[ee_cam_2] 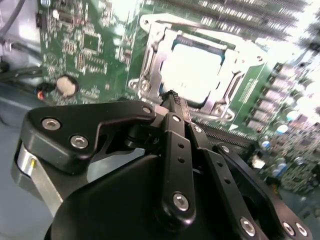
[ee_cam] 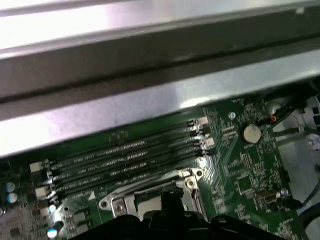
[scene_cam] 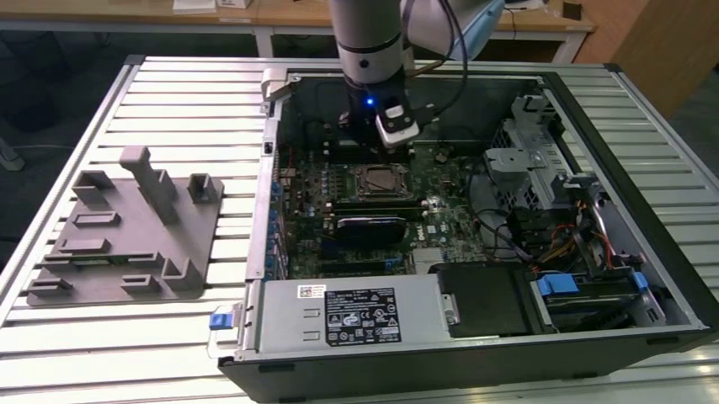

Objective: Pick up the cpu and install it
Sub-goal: 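Install the first cpu locking lever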

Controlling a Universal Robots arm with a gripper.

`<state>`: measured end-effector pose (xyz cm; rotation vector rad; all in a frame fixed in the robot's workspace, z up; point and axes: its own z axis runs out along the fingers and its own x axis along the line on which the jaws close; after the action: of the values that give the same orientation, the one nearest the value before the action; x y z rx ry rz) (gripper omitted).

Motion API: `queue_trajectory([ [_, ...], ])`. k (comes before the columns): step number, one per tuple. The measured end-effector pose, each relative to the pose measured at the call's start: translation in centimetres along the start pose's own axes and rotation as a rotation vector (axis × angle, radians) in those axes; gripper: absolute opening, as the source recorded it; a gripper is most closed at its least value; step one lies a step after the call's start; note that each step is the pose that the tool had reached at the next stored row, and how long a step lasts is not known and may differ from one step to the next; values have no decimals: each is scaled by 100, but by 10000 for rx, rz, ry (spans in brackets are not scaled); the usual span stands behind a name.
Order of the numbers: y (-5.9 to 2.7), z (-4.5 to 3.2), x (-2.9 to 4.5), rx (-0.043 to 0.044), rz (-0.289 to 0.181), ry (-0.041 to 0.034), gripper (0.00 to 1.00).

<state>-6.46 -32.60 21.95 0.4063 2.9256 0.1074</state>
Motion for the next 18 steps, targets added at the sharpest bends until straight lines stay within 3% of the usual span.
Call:
queue_trajectory([
  [4, 8, 6, -28, 565, -91, 95, 11],
  [6, 12, 9, -43, 757, -117, 175, 11],
  [12, 29, 22, -104, 904, -117, 608, 11],
  [18, 52, 39, -185, 1056, -109, 1148, 11],
])
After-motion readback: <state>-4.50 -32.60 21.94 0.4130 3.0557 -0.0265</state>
